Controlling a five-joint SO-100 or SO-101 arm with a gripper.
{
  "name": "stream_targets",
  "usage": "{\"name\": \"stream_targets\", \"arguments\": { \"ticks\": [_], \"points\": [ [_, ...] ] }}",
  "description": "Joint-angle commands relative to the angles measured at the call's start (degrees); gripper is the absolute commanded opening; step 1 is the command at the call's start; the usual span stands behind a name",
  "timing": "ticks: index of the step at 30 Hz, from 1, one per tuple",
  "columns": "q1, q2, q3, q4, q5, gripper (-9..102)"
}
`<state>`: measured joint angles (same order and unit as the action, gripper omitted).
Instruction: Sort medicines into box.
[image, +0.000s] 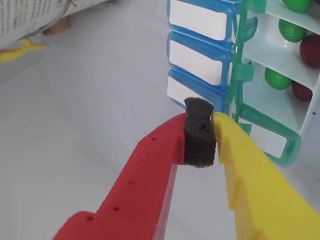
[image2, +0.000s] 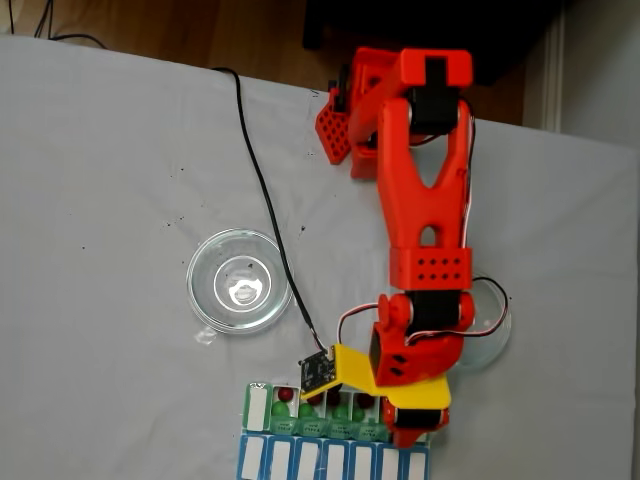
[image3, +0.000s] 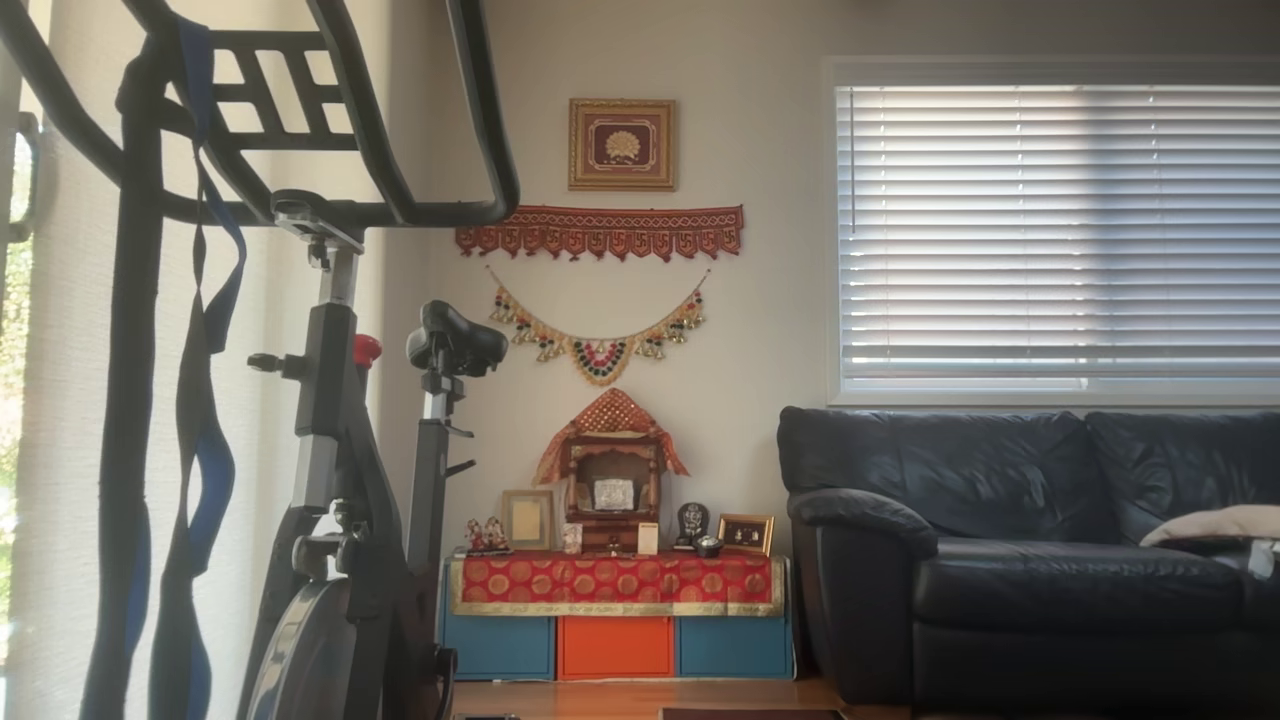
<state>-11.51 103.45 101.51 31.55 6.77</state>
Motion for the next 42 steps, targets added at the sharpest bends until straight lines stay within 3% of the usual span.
{"name": "stream_targets", "arguments": {
  "ticks": [1, 13, 42],
  "points": [
    [-0.7, 1.1, -4.7, -0.3, -1.2, 1],
    [-1.9, -1.4, -2.4, 0.4, -3.4, 1],
    [-3.8, -15.9, -10.9, 17.6, -0.2, 1]
  ]
}}
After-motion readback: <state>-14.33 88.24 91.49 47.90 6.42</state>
